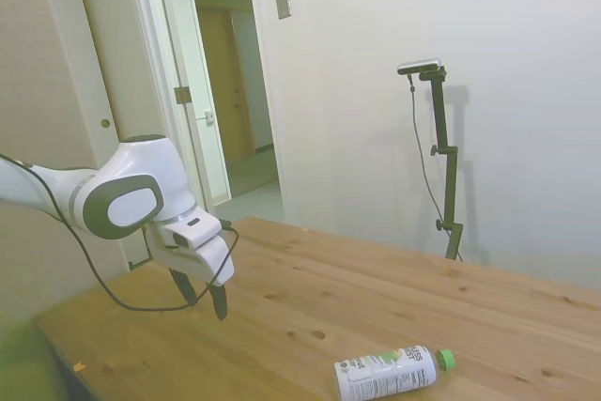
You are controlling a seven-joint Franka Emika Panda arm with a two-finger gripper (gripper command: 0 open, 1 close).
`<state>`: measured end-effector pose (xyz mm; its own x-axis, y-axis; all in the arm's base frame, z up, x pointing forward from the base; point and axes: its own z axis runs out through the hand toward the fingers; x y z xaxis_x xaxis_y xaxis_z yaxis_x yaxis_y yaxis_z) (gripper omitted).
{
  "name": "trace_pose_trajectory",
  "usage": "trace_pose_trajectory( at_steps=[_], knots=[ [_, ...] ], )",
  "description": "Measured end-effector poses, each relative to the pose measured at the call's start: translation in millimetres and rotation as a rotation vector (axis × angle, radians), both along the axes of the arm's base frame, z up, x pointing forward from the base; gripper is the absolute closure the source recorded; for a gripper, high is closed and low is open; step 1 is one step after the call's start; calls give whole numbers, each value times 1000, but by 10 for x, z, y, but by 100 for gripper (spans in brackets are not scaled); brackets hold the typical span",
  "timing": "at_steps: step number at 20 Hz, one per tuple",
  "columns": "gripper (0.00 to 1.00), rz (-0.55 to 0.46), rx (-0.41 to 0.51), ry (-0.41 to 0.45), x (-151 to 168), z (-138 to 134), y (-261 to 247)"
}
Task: Stand the water bottle
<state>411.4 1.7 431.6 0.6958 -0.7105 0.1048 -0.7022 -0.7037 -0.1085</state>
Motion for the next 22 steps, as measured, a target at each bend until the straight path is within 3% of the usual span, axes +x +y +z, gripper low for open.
trace_pose_trajectory(
  at_steps=[8,14,22],
  knots=[
    [0,-84,-29,-8,109,38,-229],
    [0,-236,-57,-72,467,491,-1266],
    [0,-401,-72,-57,772,506,-2735]
  ],
)
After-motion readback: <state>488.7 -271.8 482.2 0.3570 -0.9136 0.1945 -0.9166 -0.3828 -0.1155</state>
